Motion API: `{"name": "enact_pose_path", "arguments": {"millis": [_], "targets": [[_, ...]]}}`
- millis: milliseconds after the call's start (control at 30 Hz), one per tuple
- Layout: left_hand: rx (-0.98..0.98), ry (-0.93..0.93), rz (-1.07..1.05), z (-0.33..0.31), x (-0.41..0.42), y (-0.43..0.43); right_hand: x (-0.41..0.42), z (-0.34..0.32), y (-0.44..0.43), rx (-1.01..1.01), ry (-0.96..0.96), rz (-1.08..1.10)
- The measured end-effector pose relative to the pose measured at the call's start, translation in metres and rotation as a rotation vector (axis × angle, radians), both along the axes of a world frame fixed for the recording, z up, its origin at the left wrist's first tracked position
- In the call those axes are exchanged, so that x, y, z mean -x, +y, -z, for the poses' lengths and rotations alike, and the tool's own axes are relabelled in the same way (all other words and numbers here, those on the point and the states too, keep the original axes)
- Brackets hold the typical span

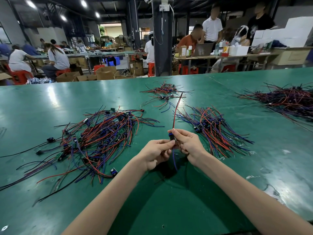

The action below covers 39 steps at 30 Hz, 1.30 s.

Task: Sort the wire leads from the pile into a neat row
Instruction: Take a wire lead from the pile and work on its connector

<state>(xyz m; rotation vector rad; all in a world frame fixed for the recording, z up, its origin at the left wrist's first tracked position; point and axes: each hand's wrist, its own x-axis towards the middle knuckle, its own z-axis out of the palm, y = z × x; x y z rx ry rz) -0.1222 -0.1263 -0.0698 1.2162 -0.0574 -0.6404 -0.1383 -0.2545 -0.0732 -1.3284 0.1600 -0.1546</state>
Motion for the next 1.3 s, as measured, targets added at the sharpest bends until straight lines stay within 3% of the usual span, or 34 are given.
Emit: {"name": "enact_pose_path", "arguments": {"millis": [200,433,633,733,1300], "targets": [[0.062,0.068,0.036,-0.001,0.001,-0.002,0.001,-0.001,0.001,-0.029,-0.01,-0.015],[0.023,0.011,-0.041,-0.005,-0.003,0.0,-0.001,0.002,0.003,0.187,-0.035,0.005],[0.034,-0.006,-0.201,-0.009,-0.01,0.01,0.0,0.008,0.01,0.252,-0.003,-0.135],[-0.07,-0.046,-0.219,-0.007,-0.011,0.011,0.001,0.011,0.012,0.3,-0.001,-0.177],[-0.015,-0.105,-0.264,0.003,-0.017,0.01,0.006,0.005,0.01,0.281,-0.083,-0.255]]}}
